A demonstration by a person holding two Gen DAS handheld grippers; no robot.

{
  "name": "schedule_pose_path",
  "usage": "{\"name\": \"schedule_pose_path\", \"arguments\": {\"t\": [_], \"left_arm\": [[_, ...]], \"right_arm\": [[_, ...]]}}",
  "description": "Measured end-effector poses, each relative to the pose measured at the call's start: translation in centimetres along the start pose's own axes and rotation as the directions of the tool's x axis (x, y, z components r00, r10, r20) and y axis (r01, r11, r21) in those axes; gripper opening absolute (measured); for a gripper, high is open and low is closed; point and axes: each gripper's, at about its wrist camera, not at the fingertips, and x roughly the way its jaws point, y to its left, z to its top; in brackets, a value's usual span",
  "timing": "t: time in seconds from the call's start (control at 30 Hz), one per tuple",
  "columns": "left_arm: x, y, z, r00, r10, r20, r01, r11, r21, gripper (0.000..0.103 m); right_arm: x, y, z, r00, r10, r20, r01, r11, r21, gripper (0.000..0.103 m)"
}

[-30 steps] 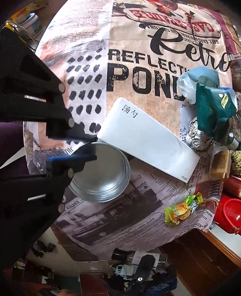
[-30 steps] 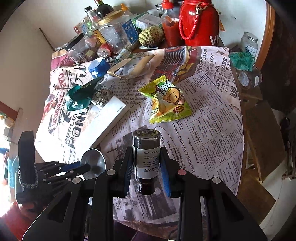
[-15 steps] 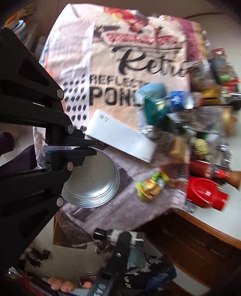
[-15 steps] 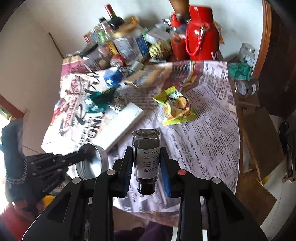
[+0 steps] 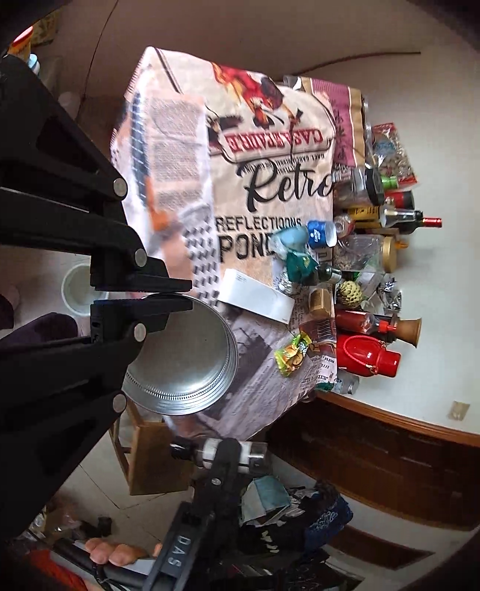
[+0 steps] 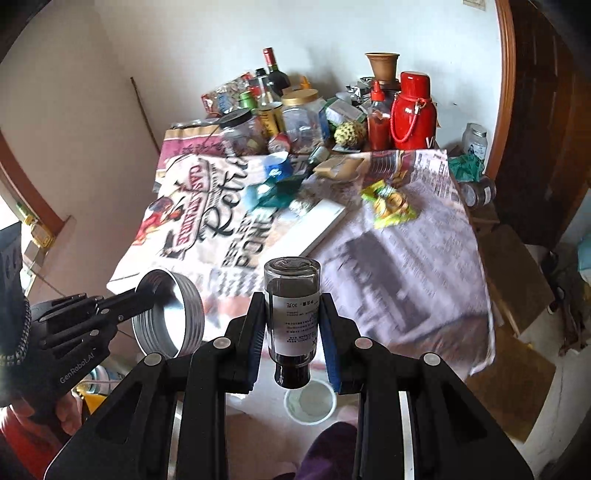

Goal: Collect trash
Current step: 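Carry the lid and bottle to the white bucket and release both into it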

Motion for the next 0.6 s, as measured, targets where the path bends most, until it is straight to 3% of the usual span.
{"name": "schedule_pose_path", "arguments": {"t": [0.13,0.33,0.6], "left_arm": [[-2.0,0.8,-3.0,1.000,0.001,-0.007,-0.001,1.000,0.004,0.001],[-1.8,1.8,-7.2,0.996,-0.011,-0.087,0.007,0.999,-0.047,0.001],[5.5,1.5,-13.6,0.970,0.008,-0.242,-0.030,0.996,-0.087,0.001]], "right_arm": [[-1.1,2.8,-3.4,1.000,0.018,-0.014,-0.018,1.000,0.012,0.026],[-0.1,4.5,-7.4,0.995,0.015,-0.097,-0.013,1.000,0.015,0.026],[5.5,2.6,-12.3,0.973,0.012,-0.229,-0.010,1.000,0.012,0.026]]}}
